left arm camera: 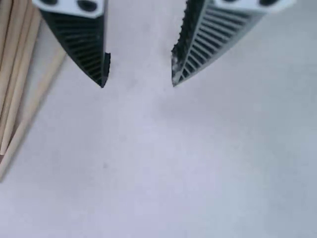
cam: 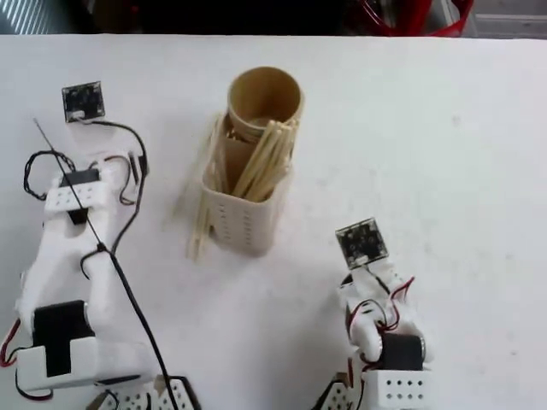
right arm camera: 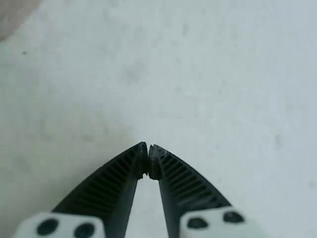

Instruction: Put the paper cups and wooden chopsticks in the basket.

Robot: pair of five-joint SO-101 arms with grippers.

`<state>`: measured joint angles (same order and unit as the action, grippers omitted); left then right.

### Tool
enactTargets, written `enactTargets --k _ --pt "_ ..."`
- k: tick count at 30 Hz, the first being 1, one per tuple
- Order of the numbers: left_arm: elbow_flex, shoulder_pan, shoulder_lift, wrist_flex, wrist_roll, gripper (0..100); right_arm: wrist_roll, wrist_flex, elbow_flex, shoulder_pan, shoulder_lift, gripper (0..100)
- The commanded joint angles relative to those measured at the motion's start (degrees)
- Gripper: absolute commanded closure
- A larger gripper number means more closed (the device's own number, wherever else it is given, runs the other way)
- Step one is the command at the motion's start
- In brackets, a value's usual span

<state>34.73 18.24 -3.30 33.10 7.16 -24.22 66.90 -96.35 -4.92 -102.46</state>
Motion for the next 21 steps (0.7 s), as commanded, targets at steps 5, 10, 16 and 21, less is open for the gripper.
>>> enactTargets --k 5,10,16,21 --pt "0.09 3.21 2.51 -7.12 0.35 79 -14.68 -1.98 3.25 -6.46 -0.57 98.1" --pt "-5.89 4.7 8.84 -5.1 -2.81 79 -16.0 -1.89 18.64 1.1 0.04 98.0" --pt "-12.13 5.23 13.85 1.14 -2.37 79 -9.32 3.12 38.59 -1.98 10.15 87.6" --pt "-12.31 5.23 13.93 1.32 -2.37 79 -4.04 6.2 59.16 -9.36 34.51 91.1"
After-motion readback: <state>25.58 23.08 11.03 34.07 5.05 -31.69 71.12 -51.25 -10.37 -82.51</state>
